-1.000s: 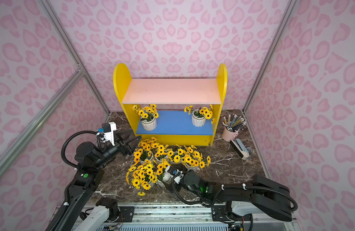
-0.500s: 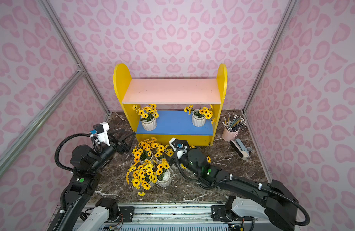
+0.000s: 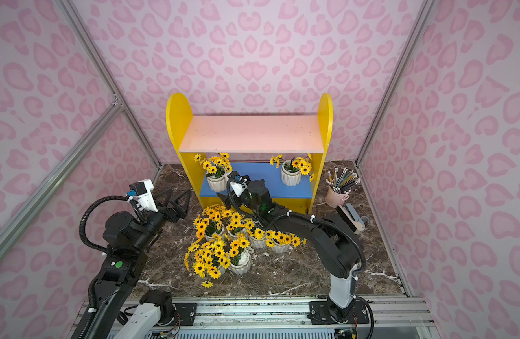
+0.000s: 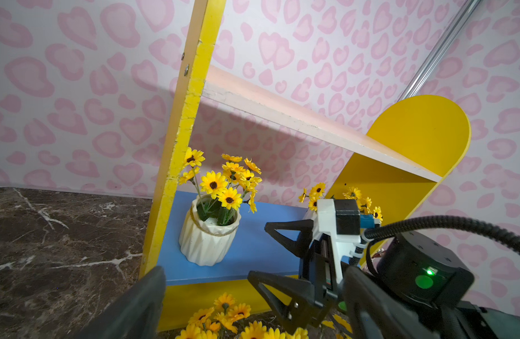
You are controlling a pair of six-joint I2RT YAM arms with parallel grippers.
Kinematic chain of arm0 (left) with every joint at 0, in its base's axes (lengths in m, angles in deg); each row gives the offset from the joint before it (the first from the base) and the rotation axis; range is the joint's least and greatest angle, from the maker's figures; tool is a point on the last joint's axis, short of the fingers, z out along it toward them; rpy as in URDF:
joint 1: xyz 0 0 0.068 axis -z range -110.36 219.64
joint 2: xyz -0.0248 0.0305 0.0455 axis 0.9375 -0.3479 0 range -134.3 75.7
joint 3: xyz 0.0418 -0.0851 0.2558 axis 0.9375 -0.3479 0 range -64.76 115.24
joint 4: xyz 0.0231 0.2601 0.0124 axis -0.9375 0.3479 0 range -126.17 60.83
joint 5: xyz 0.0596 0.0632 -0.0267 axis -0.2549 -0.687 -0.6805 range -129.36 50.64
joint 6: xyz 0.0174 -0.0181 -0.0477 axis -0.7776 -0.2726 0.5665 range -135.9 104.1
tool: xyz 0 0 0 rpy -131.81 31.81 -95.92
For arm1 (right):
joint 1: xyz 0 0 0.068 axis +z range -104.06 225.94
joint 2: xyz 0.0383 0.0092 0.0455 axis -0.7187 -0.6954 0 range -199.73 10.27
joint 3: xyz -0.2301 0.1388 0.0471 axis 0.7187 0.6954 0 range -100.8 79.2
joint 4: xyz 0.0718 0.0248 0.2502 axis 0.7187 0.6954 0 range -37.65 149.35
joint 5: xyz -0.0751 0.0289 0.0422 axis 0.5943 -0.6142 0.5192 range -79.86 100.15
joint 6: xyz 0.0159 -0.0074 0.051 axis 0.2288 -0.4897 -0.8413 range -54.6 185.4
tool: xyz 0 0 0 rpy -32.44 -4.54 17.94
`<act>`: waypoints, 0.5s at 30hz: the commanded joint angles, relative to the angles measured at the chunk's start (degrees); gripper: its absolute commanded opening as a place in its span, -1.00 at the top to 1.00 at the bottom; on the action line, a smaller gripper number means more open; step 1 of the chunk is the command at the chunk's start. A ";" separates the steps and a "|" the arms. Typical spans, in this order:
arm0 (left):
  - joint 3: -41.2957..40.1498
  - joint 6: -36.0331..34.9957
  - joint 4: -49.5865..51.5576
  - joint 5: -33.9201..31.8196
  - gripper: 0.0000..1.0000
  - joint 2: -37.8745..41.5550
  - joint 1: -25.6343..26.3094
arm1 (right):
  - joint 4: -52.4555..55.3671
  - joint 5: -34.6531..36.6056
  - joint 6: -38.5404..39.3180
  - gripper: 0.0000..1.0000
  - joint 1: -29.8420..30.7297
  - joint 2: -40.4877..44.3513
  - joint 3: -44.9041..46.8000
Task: Take the sunflower pots off the shelves
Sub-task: Pick up the sunflower pot from the shelf.
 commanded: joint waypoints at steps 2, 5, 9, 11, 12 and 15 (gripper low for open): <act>-0.03 -0.36 -0.44 -0.30 -0.93 0.18 -0.30 | -4.49 -4.61 -1.18 -0.97 -1.02 -4.51 -5.09; 0.03 -0.34 -0.58 0.04 -0.93 -0.16 -0.56 | -4.21 -5.27 -1.66 -0.97 -1.72 -7.84 -8.92; -0.03 -0.28 -0.89 0.88 -0.93 -0.19 -0.92 | -6.46 -6.24 -2.02 -0.97 -2.53 -11.22 -11.44; -0.12 -0.31 -1.25 1.72 -0.93 -0.22 -1.01 | -7.91 -6.33 -1.82 -0.97 -2.75 -12.24 -12.12; -0.20 -0.25 -1.44 2.18 -0.93 -0.24 -1.04 | -8.33 -6.71 -1.92 -0.97 -2.92 -12.76 -12.65; -0.21 -0.19 -1.67 2.60 -0.93 -0.54 -1.31 | -8.58 -6.87 -2.33 -0.97 -3.28 -14.84 -15.01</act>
